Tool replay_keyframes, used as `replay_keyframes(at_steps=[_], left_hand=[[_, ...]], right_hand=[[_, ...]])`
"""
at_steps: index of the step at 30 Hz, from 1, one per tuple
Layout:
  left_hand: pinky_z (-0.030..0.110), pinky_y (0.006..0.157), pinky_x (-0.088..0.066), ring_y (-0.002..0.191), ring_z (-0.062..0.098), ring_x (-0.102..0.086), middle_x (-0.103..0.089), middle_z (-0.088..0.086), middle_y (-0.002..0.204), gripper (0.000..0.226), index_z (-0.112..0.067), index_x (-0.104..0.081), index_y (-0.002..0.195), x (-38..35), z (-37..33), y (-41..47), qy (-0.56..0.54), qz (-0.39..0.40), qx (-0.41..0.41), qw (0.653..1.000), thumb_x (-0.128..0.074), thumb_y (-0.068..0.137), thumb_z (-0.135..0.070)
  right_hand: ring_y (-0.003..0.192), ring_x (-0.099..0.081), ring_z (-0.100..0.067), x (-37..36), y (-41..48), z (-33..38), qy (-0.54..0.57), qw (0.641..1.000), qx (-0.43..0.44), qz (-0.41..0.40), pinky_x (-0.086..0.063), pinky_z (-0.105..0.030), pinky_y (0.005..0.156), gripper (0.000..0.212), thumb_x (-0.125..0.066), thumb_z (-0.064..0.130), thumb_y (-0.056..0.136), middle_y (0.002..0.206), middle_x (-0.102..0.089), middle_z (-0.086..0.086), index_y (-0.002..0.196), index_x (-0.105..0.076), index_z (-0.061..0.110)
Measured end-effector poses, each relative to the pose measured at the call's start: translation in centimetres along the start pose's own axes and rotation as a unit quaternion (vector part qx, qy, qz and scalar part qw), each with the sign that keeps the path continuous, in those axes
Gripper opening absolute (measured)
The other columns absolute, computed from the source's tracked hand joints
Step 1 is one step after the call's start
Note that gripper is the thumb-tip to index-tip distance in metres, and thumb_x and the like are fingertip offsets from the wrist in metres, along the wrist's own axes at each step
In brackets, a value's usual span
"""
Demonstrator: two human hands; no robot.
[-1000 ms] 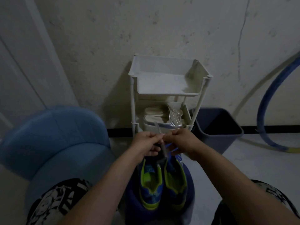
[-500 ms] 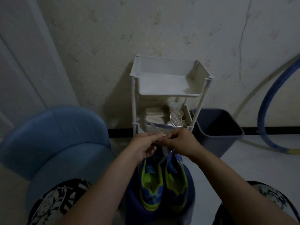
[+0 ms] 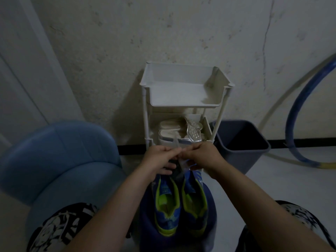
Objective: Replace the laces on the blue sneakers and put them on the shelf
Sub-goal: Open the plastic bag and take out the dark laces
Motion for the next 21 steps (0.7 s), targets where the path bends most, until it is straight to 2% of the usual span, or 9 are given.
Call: replay_keyframes(at_steps=[4, 6, 9, 13, 17, 21], left_hand=[[0.033, 0.068, -0.060, 0.071, 0.021, -0.072, -0.074, 0.004, 0.092, 0.024, -0.015, -0.070, 0.100, 0.1, -0.2, -0.3, 0.010, 0.034, 0.009, 0.999, -0.072, 0.087, -0.035], [0.034, 0.071, -0.060, 0.072, 0.021, -0.071, -0.073, 0.006, 0.098, 0.024, -0.013, -0.069, 0.106, 0.1, 0.0, -0.3, -0.005, 0.055, 0.026, 0.998, -0.070, 0.089, -0.030], [0.034, 0.071, -0.060, 0.070, 0.017, -0.069, -0.072, 0.008, 0.102, 0.024, -0.010, -0.068, 0.108, 0.2, 0.3, -0.1, -0.019, 0.066, 0.034, 0.997, -0.067, 0.091, -0.027], [0.027, 0.058, -0.057, 0.062, 0.012, -0.062, -0.069, 0.005, 0.090, 0.020, -0.011, -0.068, 0.106, -0.1, 0.4, 0.0, -0.040, 0.065, 0.025, 0.997, -0.064, 0.093, -0.027], [0.025, 0.057, -0.055, 0.067, 0.011, -0.059, -0.066, 0.004, 0.089, 0.021, -0.011, -0.067, 0.109, -0.6, 0.2, 0.0, -0.041, 0.073, 0.012, 0.996, -0.059, 0.097, -0.026], [0.026, 0.059, -0.055, 0.075, 0.014, -0.062, -0.068, 0.009, 0.098, 0.021, -0.012, -0.065, 0.112, -0.9, 0.0, -0.2, -0.042, 0.080, -0.006, 0.996, -0.053, 0.100, -0.025]], right_hand=[[0.067, -0.069, -0.012, -0.4, -0.1, -0.2, -0.016, 0.999, -0.015, 0.027, -0.056, -0.029, 0.064, 0.015, -0.080, 0.022, 0.080, 0.080, -0.075, -0.005, 0.087, -0.074, 0.010], [0.071, -0.070, -0.014, -0.7, -0.1, -0.6, 0.007, 0.998, -0.038, 0.053, -0.057, -0.033, 0.069, 0.019, -0.080, 0.021, 0.079, 0.083, -0.075, -0.005, 0.091, -0.074, 0.009], [0.075, -0.068, -0.017, -1.3, -0.3, -1.4, 0.066, 0.989, -0.091, 0.091, -0.057, -0.032, 0.066, 0.020, -0.079, 0.022, 0.081, 0.084, -0.073, -0.004, 0.096, -0.073, 0.010], [0.082, -0.066, -0.020, -2.1, -0.4, -2.0, 0.125, 0.973, -0.150, 0.124, -0.057, -0.037, 0.076, 0.014, -0.073, 0.023, 0.086, 0.086, -0.070, -0.005, 0.096, -0.070, 0.014], [0.091, -0.064, -0.022, -2.7, -0.7, -2.6, 0.175, 0.952, -0.194, 0.157, -0.055, -0.038, 0.081, 0.035, -0.076, 0.028, 0.076, 0.097, -0.068, -0.005, 0.108, -0.070, 0.015], [0.085, -0.065, -0.020, -3.2, -0.7, -2.8, 0.237, 0.931, -0.211, 0.179, -0.053, -0.039, 0.083, 0.021, -0.072, 0.027, 0.079, 0.091, -0.067, -0.004, 0.096, -0.070, 0.015]])
Point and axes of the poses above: each hand's wrist, its own y-axis towards the middle knuckle, its own x-axis out of the back of the hand, z = x × y, the point moved 8 cm from there along y, towards the middle knuckle
